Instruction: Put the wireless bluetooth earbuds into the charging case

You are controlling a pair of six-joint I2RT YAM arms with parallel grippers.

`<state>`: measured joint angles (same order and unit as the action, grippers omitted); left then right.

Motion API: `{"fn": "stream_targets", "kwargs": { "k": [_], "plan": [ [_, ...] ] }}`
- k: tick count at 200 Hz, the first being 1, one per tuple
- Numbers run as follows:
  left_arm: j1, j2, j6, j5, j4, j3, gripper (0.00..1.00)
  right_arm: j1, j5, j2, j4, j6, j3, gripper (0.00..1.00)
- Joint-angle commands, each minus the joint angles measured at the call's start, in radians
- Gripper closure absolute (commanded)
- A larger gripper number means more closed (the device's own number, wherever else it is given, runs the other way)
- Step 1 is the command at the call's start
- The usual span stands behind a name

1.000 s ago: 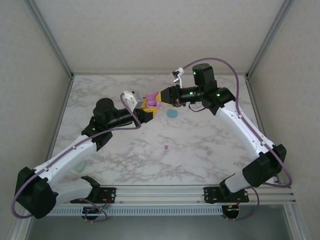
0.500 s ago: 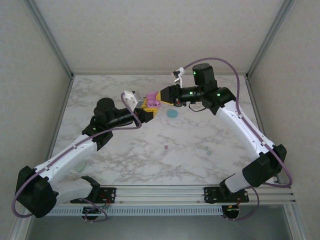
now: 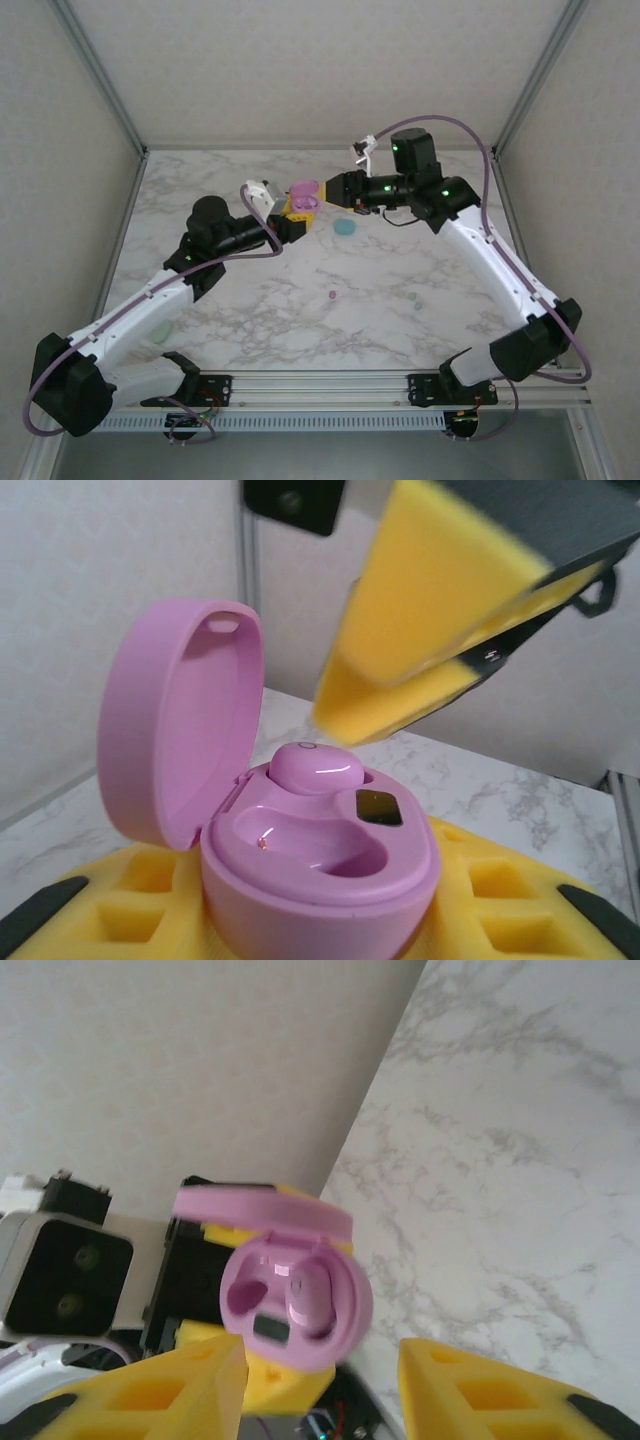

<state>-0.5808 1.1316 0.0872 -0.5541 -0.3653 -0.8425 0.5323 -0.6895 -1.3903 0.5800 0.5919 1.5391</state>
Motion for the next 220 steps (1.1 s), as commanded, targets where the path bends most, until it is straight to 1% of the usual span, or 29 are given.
{"fn": "stream_targets", "kwargs": {
  "k": [1,19,33,46,67,90,113,145,166,189,220],
  "plan": [
    [-0.008,-0.049,0.017,0.064,-0.032,0.012,0.69,-0.018,0.208,0.116,0.064,-0.042,-0.048,0.54],
    [-0.008,-0.073,0.018,0.102,-0.029,0.022,0.69,-0.04,0.379,0.144,0.14,-0.015,-0.124,0.55],
    [-0.008,-0.095,0.019,0.13,-0.028,0.031,0.69,-0.055,0.448,0.129,0.195,0.02,-0.193,0.58],
    [-0.008,-0.116,0.021,0.152,-0.022,0.035,0.69,-0.056,0.423,0.089,0.218,0.024,-0.259,0.59],
    [-0.008,-0.148,0.028,0.173,0.003,0.033,0.68,-0.039,0.312,-0.003,0.176,0.066,-0.375,0.63],
    [-0.008,-0.173,0.041,0.184,0.029,0.029,0.68,0.046,0.345,-0.108,0.154,0.089,-0.418,0.63],
    [-0.008,-0.191,0.039,0.195,0.032,0.031,0.68,0.12,0.391,-0.227,0.164,0.038,-0.387,0.63],
    [-0.008,-0.204,0.042,0.199,0.041,0.027,0.68,0.172,0.402,-0.383,0.169,-0.061,-0.29,0.61],
    [-0.008,-0.208,0.042,0.197,0.05,0.02,0.68,0.188,0.404,-0.472,0.193,-0.12,-0.214,0.61],
    [-0.008,-0.214,0.039,0.196,0.055,0.023,0.68,0.192,0.45,-0.548,0.219,-0.179,-0.148,0.61],
    [-0.008,-0.215,0.037,0.198,0.065,0.026,0.68,0.198,0.395,-0.628,0.26,-0.243,-0.089,0.62]
  ]
}}
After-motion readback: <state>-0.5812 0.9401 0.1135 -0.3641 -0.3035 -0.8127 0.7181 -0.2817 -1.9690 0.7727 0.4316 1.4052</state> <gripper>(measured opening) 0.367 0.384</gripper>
